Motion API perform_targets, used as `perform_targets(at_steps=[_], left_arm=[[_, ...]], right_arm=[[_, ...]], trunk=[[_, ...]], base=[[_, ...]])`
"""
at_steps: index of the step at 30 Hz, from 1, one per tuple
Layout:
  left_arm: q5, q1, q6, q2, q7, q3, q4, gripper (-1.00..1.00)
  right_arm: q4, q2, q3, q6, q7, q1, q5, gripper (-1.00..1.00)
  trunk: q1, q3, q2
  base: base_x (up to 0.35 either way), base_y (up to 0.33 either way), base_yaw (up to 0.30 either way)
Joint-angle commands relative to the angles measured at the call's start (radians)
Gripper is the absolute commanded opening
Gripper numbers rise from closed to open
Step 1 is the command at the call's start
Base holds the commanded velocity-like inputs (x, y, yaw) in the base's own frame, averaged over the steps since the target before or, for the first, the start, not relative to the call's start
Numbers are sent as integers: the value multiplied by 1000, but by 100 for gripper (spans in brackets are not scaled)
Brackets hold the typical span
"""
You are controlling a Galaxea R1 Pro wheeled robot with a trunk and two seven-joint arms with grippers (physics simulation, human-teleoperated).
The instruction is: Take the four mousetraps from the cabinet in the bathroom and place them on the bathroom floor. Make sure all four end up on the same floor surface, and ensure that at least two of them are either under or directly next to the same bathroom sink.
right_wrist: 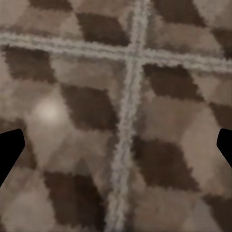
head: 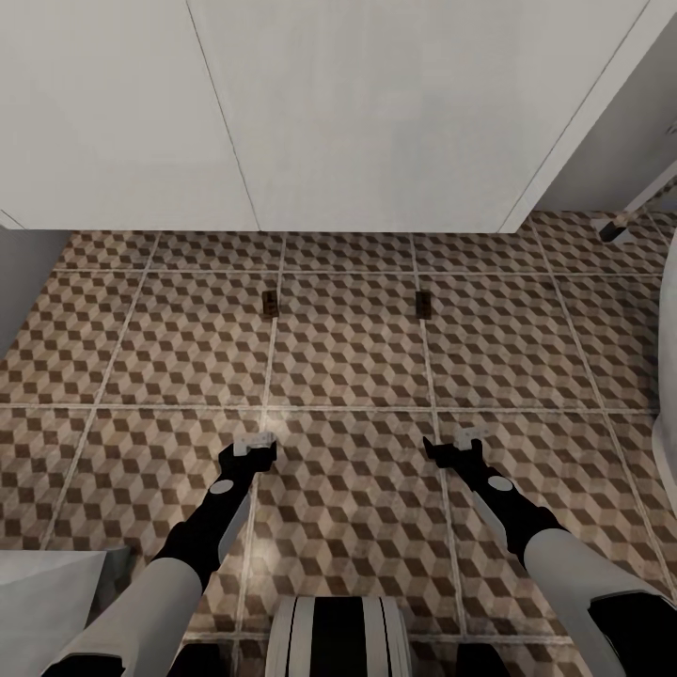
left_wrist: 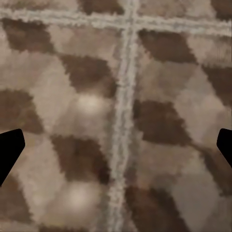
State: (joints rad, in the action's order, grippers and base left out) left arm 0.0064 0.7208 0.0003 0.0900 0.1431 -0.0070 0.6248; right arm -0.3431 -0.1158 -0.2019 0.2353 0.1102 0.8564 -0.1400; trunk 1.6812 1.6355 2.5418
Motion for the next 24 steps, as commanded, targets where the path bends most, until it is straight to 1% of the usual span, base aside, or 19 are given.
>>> perform_targets(at_steps=[1,13,23,24], left_arm=[[1,0,0,0,4,0,0,100],[4,0,1,-4,3,1,1,100],[3,0,0,-2,1,2,1,100],[3,0,0,-1,1,2,1,100]], right_arm=[[1,-1,-5,4,3,1,-11,100],[1,-1,-5,4,3,1,-11,100],[1,-1,-5,4,3,1,-10,100],[1,-1,-5,4,3,1,-10,100]], trunk=[[0,0,0],[0,0,0],[0,0,0],[-1,-3,0]], base=[[0,0,0],[0,0,0],[0,0,0],[0,0,0]])
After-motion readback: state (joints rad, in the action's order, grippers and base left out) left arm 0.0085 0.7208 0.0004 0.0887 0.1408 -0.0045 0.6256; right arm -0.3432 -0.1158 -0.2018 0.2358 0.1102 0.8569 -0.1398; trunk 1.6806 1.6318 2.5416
